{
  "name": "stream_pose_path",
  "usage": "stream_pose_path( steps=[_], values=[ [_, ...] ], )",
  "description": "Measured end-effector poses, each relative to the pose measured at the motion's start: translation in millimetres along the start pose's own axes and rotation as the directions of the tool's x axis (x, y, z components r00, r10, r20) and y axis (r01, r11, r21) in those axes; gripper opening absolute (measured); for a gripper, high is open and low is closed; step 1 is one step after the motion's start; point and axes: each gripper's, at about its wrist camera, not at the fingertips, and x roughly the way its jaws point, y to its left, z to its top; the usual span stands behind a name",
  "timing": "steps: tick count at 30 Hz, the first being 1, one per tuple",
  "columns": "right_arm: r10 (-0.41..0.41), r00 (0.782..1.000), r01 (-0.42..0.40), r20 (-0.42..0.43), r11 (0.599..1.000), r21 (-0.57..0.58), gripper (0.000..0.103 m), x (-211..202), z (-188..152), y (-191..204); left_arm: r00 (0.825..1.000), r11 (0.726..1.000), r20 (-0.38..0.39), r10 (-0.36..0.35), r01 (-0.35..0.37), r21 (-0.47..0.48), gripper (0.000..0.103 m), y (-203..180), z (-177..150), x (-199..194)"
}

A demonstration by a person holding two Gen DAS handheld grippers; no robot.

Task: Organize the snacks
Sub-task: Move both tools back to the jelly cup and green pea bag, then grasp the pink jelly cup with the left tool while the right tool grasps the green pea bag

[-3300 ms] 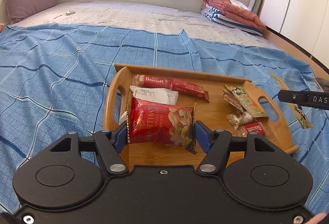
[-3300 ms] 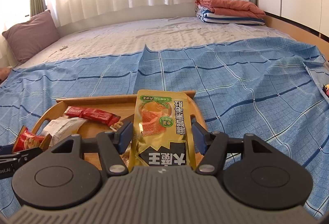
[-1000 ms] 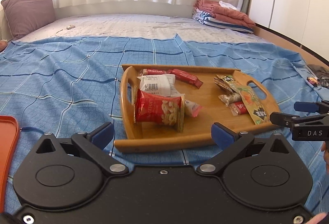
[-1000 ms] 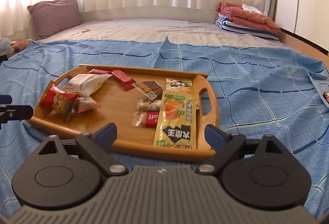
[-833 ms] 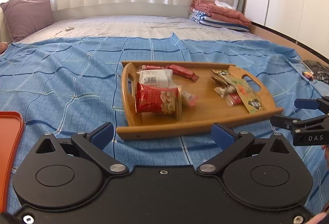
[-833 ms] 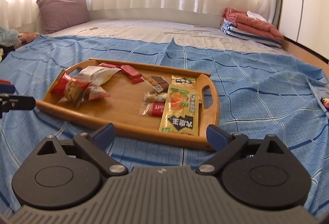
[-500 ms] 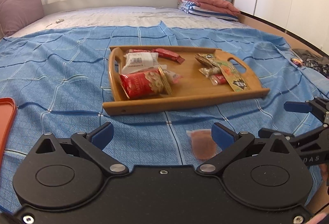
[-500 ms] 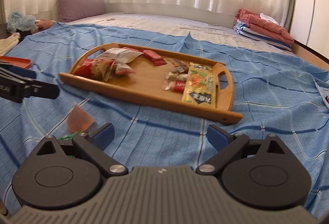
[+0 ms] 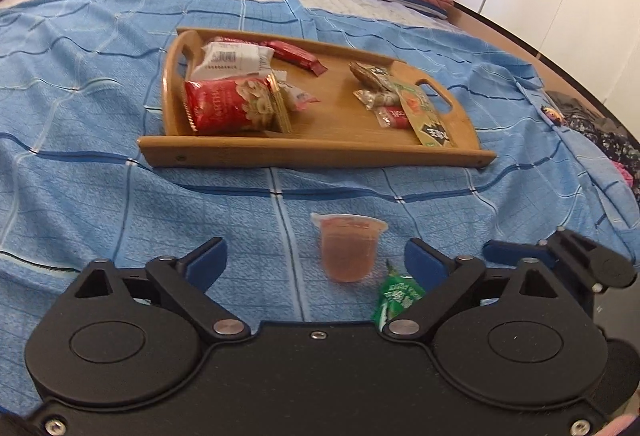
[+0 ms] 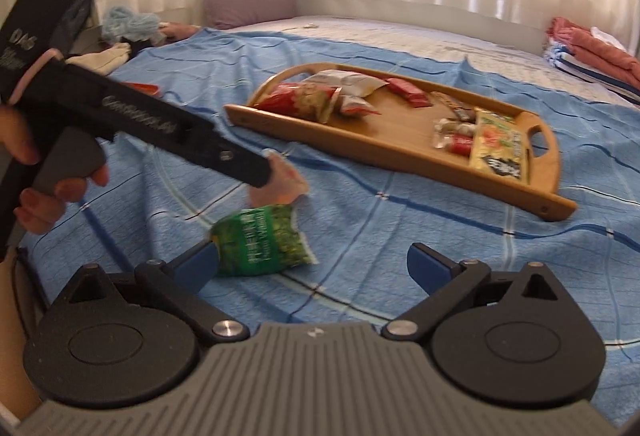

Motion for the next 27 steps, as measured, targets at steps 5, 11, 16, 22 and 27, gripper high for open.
stream_pose_path(
  steps=[5,11,16,22,27],
  values=[
    [0.018,1.000,-0.019,-0.010,1.000,-0.020,0.103,12,0,10,0.998,0.999,-0.038,-0.045,0.045,-0.020,0.068,-7,2,12],
    [0.036,0.999,-0.036,-0.021,0.999,0.005,0.103,24,1,14,0.998,0.999,-0.041,-0.044,0.043,-0.017,0.057,-14,2,22],
    [0.028,0.999,-0.029,-0.032,1.000,-0.005,0.103,26,-1,15,0.998,0.999,-0.042,-0.043,0.042,-0.019,0.056,-13,2,27],
    [0.010,0.999,-0.011,-0.045,0.999,-0.030,0.103,29,-2,19,0.997,0.999,-0.054,-0.050,0.050,-0.013,0.062,-12,2,31],
    [0.020,0.999,-0.021,-0.047,1.000,-0.018,0.103,29,-3,16,0.997,0.999,-0.065,-0.041,0.041,0.006,0.065,-15,3,35]
  ],
)
